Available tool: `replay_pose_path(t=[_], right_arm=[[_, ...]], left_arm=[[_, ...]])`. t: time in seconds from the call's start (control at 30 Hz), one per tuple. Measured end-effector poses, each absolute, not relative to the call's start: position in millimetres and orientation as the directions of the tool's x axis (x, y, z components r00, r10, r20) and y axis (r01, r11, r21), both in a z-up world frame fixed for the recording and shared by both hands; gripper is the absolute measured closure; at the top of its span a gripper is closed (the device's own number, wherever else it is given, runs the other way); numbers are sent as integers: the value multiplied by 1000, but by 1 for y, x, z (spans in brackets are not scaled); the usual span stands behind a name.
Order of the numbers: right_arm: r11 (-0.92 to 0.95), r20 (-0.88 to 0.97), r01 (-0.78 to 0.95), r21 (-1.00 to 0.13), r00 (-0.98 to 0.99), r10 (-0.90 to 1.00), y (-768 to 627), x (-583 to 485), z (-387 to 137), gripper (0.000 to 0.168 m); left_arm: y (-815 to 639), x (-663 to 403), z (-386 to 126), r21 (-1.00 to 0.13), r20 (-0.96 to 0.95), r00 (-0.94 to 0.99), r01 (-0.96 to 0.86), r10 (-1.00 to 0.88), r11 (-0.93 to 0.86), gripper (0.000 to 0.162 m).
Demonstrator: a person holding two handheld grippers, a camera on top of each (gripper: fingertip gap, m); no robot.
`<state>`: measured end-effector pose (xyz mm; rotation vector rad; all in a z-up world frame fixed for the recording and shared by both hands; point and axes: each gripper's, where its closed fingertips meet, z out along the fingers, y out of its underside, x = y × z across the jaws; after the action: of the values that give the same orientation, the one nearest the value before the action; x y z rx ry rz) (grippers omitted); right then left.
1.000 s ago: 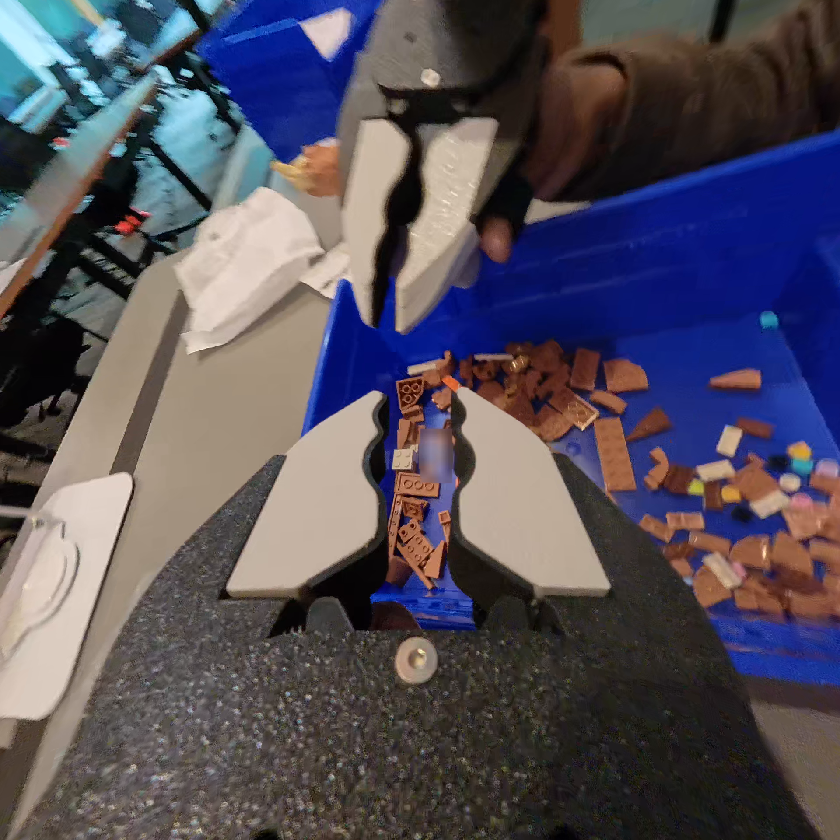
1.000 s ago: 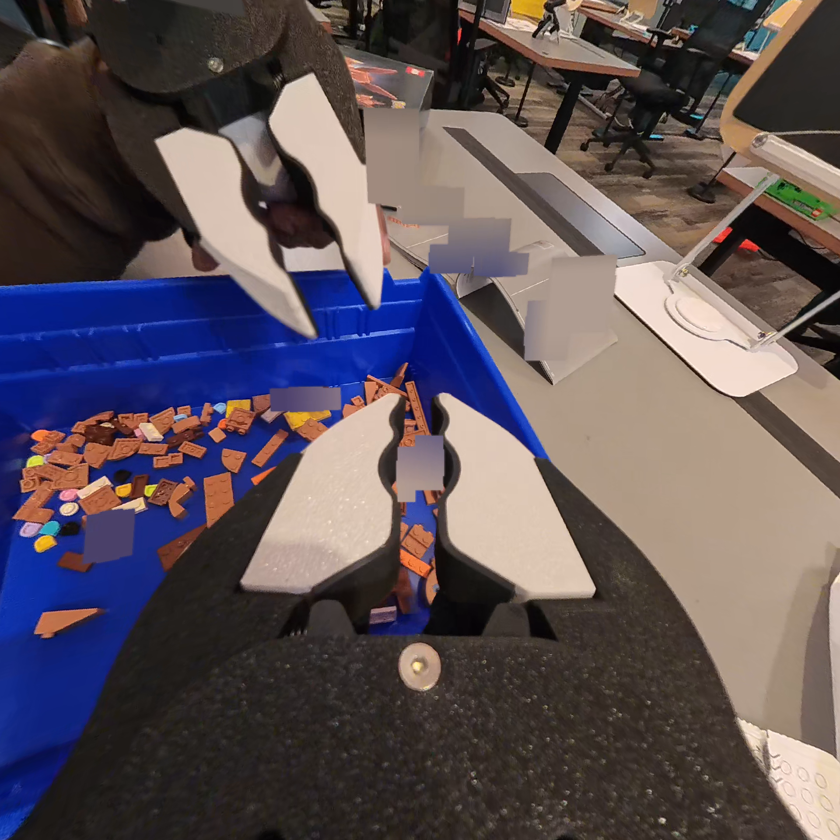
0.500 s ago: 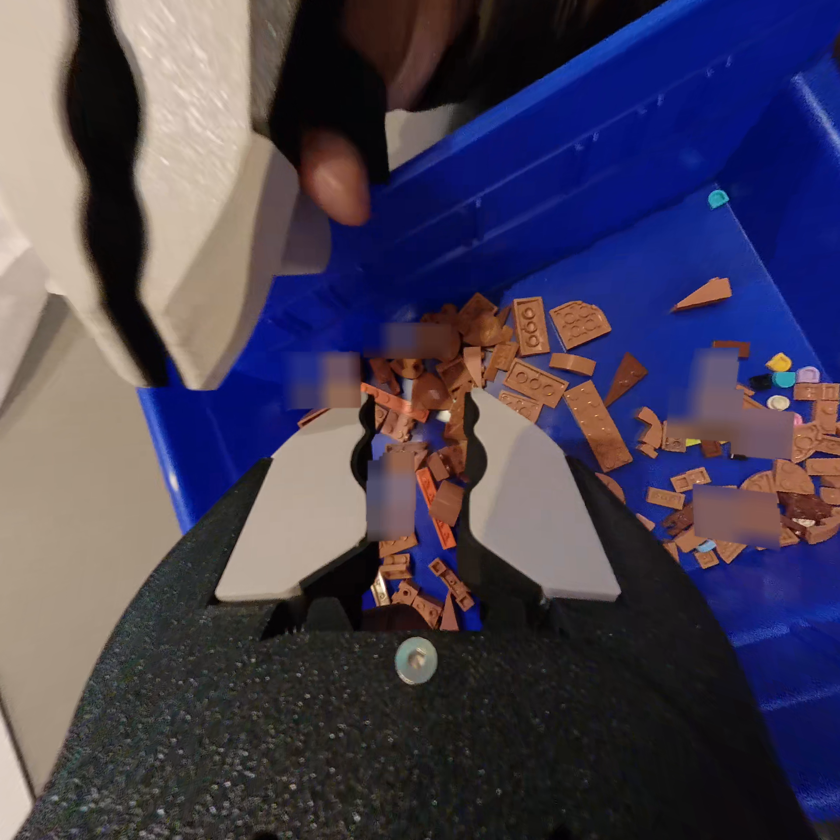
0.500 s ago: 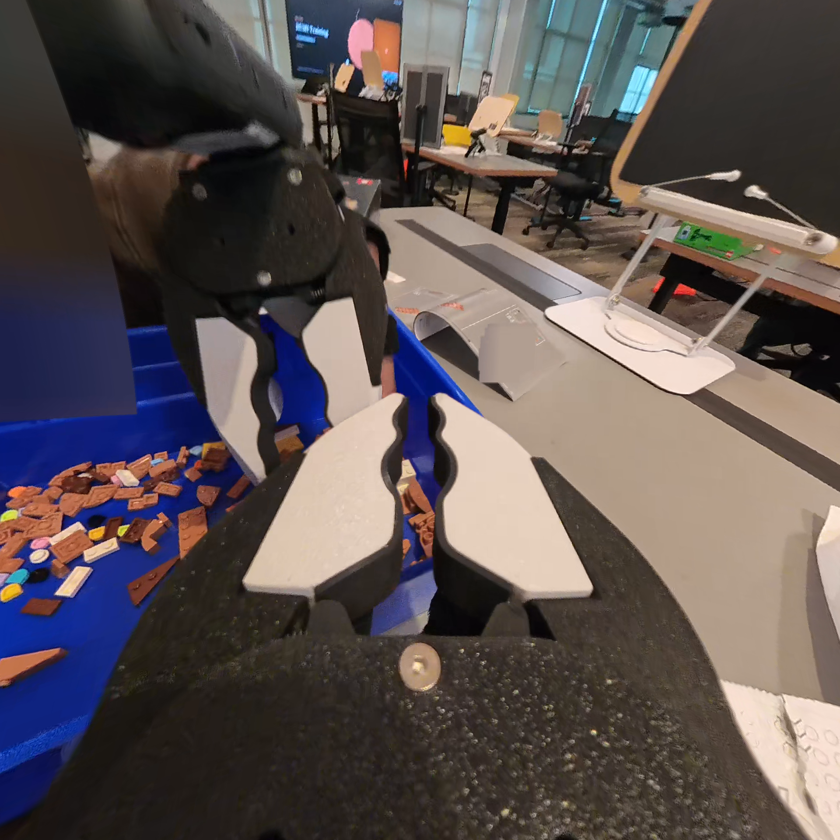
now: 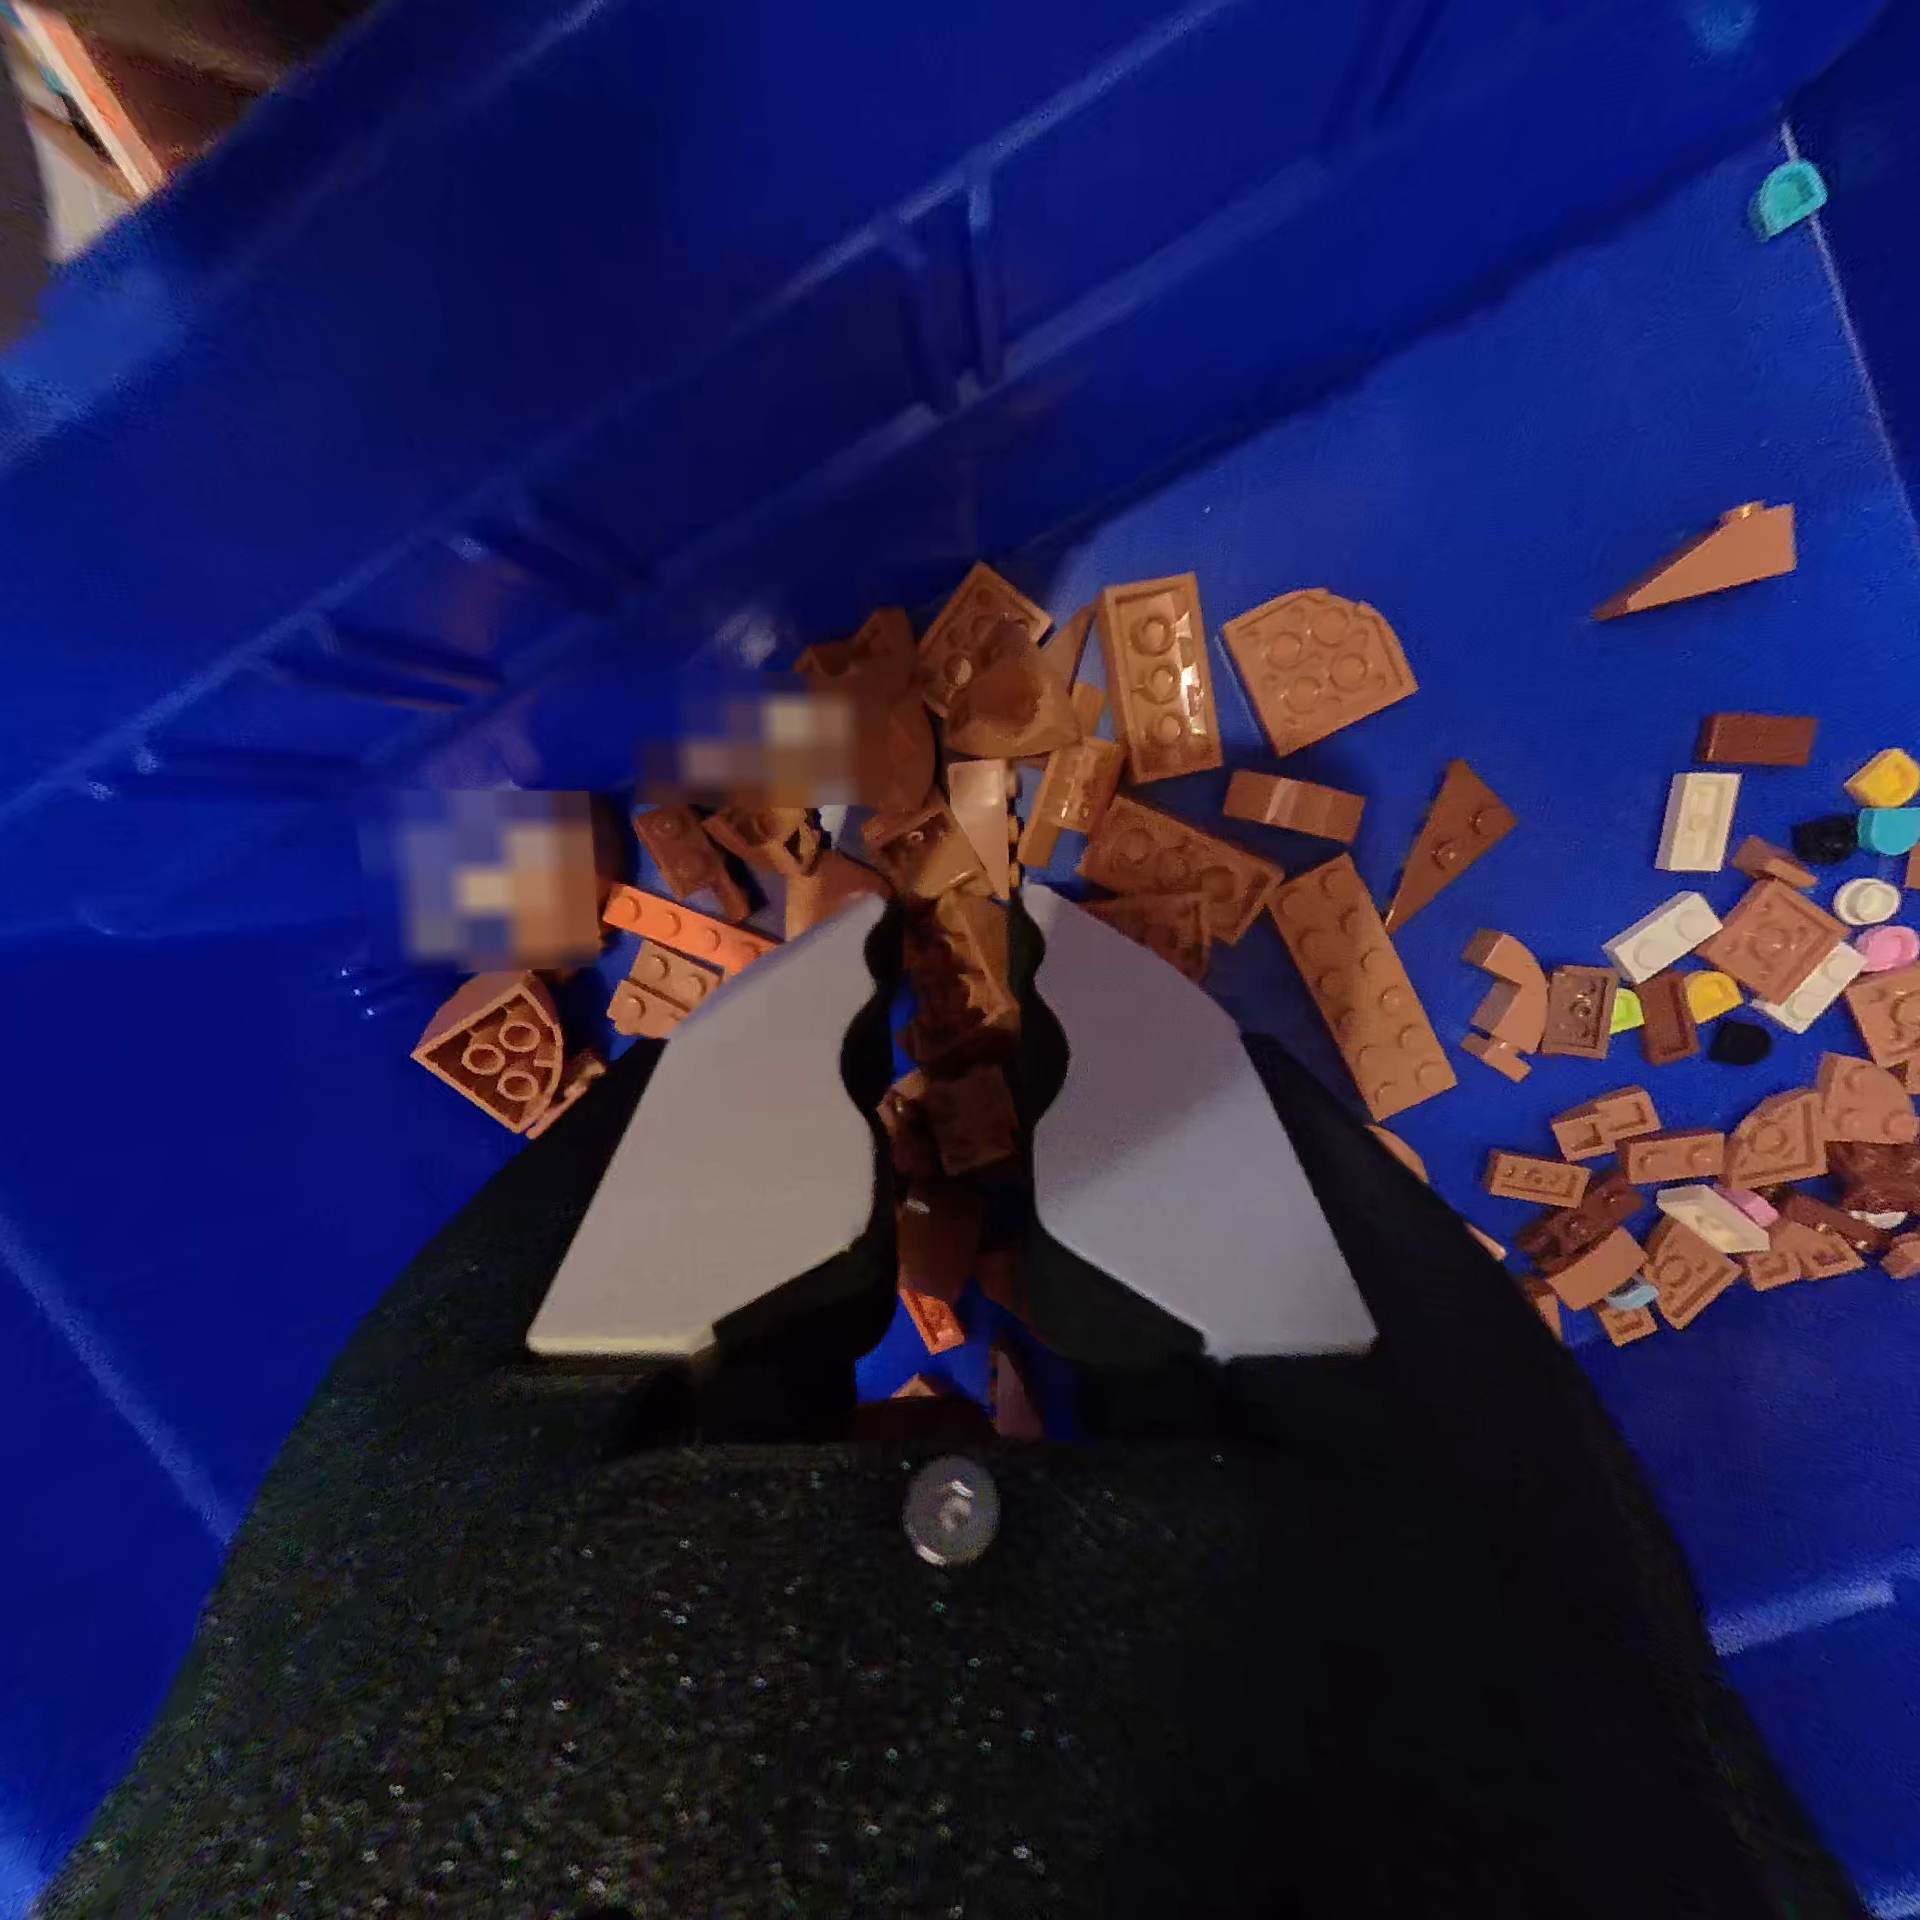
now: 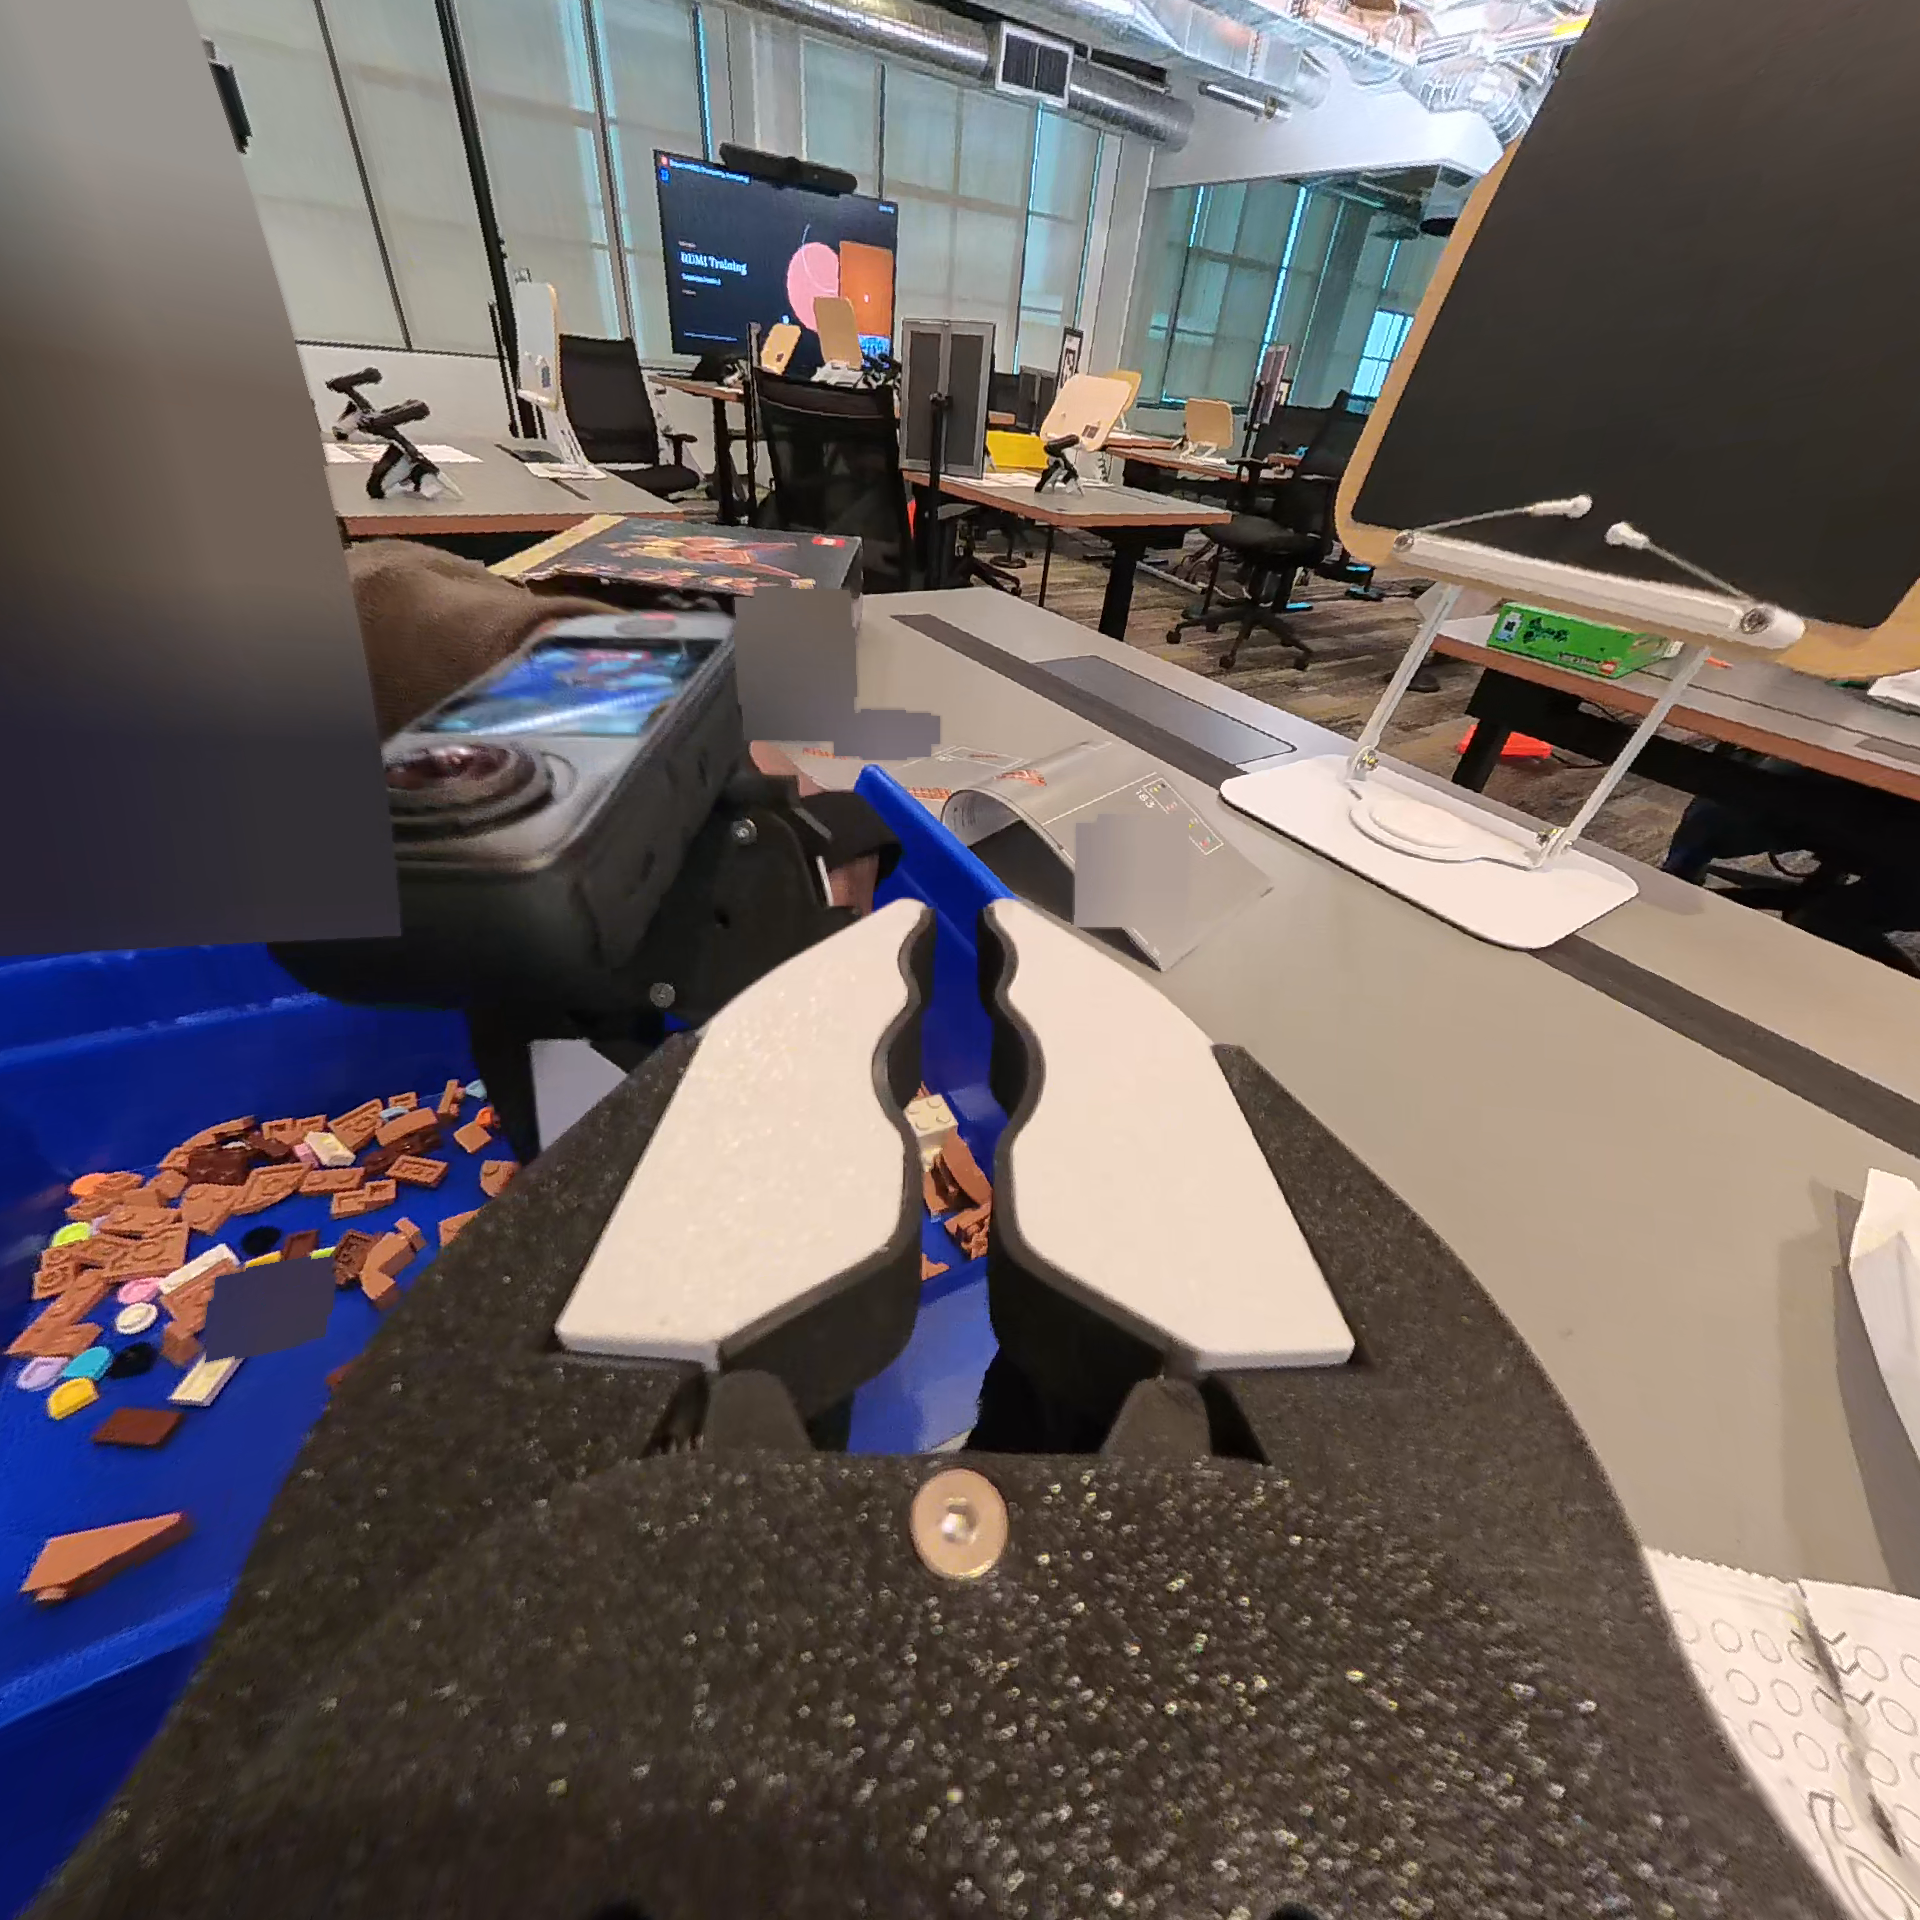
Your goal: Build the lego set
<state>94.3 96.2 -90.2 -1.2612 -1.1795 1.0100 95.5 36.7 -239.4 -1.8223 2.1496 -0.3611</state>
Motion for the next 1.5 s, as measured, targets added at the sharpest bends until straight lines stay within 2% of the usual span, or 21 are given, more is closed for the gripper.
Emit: replay_pose_path(t=[0.03, 0.37, 0.57, 0.63, 0.77, 1.0, 1.2, 1.33, 1.4, 1.5], right_arm=[[81, 90, 63, -995, 149, 985, 96, 96, -88, 161], [146, 151, 40, -989, 218, 964, 102, 127, -58, 161], [112, 114, 20, -993, 230, 967, 111, 136, -60, 161], [107, 110, 27, -994, 221, 969, 110, 133, -63, 161], [126, 130, 33, -991, 190, 973, 107, 128, -67, 160], [132, 125, -20, -991, 193, 973, 112, 136, -62, 160], [150, 147, -4, -989, 181, 972, 108, 135, -64, 160], [157, 154, -5, -988, 171, 973, 105, 134, -64, 160], [155, 152, -6, -988, 169, 974, 105, 133, -64, 160], [154, 150, -7, -988, 168, 974, 105, 133, -64, 160]], left_arm=[[38, 94, -240, -371, -64, -143, -915, -988, 156, 145], [41, 86, -229, -342, -94, -107, -930, -990, 133, 151], [41, 75, -225, -324, -100, -102, -937, -990, 130, 151], [40, 75, -224, -340, -85, -105, -932, -991, 128, 149], [48, 76, -221, -360, -103, -80, -926, -991, 112, 133], [68, 86, -220, -360, -150, -27, -930, -988, 80, 132], [75, 91, -237, -297, -106, -7, -954, -994, 38, 136], [59, 88, -240, -285, -5, -11, -959, -1000, 12, 147], [55, 89, -233, -312, 18, -10, -950, -1000, 4, 151], [70, 90, -219, -354, -56, 42, -935, -998, -20, 147]])
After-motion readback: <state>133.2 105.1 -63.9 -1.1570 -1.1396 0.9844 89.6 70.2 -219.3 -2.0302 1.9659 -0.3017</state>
